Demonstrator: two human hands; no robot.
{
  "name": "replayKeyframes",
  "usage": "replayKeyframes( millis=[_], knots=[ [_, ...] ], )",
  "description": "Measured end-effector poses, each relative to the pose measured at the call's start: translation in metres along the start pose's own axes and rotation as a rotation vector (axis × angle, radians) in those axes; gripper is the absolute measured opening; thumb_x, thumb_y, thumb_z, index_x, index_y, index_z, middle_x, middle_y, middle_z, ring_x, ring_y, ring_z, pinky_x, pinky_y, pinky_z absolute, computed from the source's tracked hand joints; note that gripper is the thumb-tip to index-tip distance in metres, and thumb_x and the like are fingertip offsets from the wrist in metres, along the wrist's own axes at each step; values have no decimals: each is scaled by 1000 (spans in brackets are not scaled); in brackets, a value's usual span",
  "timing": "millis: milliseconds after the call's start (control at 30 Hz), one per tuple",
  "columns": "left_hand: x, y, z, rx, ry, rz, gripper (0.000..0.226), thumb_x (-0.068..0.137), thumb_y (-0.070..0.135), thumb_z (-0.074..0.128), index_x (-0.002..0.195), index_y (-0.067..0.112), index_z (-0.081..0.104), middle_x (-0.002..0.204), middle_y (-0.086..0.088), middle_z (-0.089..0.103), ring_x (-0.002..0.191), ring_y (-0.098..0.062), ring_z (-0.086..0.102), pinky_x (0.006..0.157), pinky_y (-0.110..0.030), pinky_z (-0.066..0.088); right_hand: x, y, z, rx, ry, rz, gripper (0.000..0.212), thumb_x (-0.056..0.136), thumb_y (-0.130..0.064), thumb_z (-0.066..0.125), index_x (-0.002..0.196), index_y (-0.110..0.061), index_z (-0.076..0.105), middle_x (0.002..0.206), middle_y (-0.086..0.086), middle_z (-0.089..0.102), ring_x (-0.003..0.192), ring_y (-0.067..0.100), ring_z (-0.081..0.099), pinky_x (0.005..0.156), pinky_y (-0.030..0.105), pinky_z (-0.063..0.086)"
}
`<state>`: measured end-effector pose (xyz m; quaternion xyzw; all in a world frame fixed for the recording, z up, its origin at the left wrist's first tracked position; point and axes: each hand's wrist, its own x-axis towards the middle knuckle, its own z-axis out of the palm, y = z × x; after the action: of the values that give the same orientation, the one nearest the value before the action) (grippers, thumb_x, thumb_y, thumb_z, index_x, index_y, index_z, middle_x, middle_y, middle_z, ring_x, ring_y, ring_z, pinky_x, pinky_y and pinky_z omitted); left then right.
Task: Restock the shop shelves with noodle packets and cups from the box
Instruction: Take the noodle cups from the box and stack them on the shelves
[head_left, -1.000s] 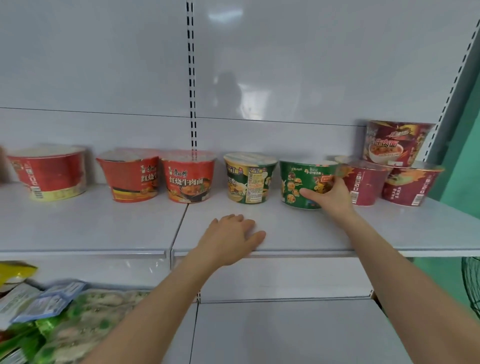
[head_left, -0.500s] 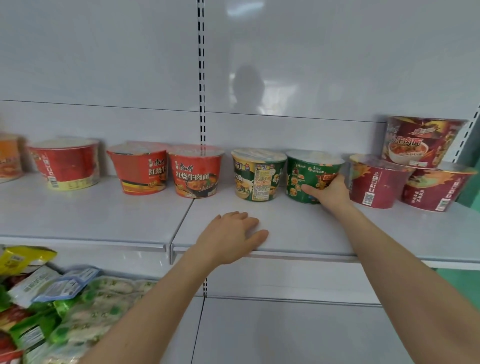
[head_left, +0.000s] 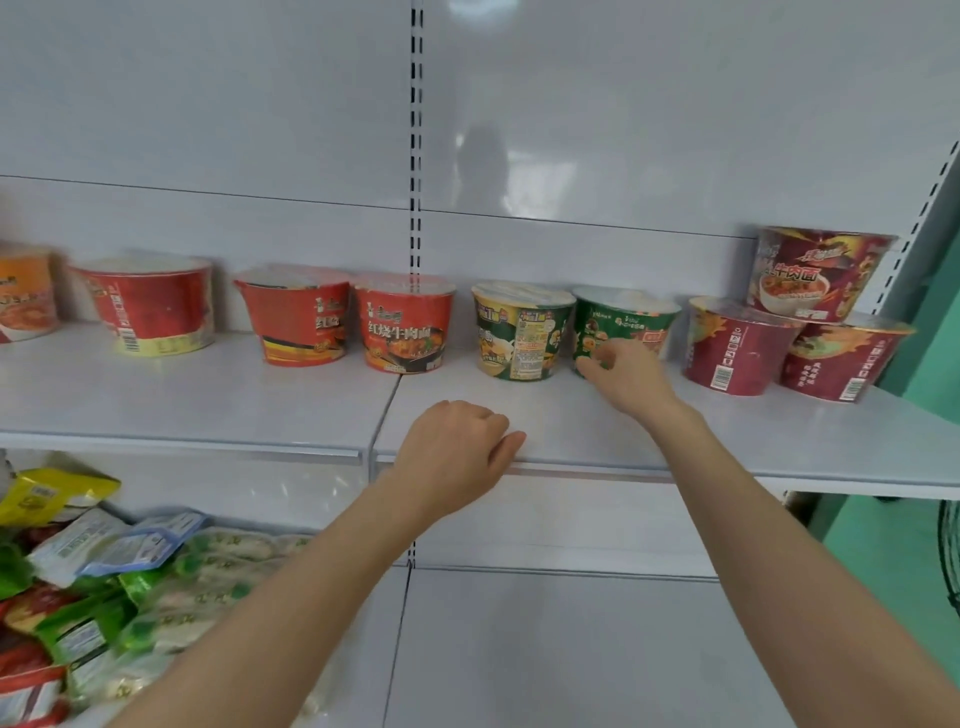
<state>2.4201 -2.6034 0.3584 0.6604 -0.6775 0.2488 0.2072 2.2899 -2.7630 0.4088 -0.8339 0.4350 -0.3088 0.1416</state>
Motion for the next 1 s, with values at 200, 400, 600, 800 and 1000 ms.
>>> replayKeyframes(
  millis=[200, 400, 600, 800, 1000],
  knots=[
    [-96, -63, -63, 81, 8, -138, 45, 86, 36, 34, 68, 8, 65, 57, -3, 62, 53, -27, 60, 52, -30, 46, -42, -133, 60, 147, -94, -242, 25, 91, -27, 52, 104, -7, 60, 106, 12, 62, 107, 30, 56, 82, 32, 40],
    [-244, -143, -157, 384, -63, -366, 43, 83, 38, 37, 70, 12, 69, 59, -1, 67, 50, -23, 62, 44, -24, 46, -118, -303, 156, 296, -270, -472, 43, 91, -24, 53, 127, 0, 51, 132, 15, 54, 122, 27, 49, 100, 30, 35],
    [-382, -201, -231, 441, -144, -633, 42, 86, 38, 36, 76, 9, 66, 64, -8, 65, 58, -30, 62, 47, -28, 37, -203, -448, 241, 356, -461, -669, 42, 92, -22, 53, 128, 0, 50, 133, 16, 53, 123, 27, 49, 100, 30, 36],
    [-515, -255, -270, 507, -88, -870, 56, 88, 45, 19, 90, 12, 64, 75, -5, 67, 68, -25, 63, 58, -31, 48, -277, -573, 328, 368, -650, -859, 41, 92, -21, 52, 125, 3, 52, 130, 19, 55, 121, 28, 51, 101, 32, 36],
    [-621, -320, -287, 606, -115, -1128, 44, 92, 39, 34, 101, 9, 66, 86, -7, 70, 81, -27, 66, 69, -34, 50, -335, -682, 431, 379, -792, -1000, 32, 90, -22, 53, 109, 3, 59, 111, 22, 63, 105, 36, 57, 85, 38, 42]
  ],
)
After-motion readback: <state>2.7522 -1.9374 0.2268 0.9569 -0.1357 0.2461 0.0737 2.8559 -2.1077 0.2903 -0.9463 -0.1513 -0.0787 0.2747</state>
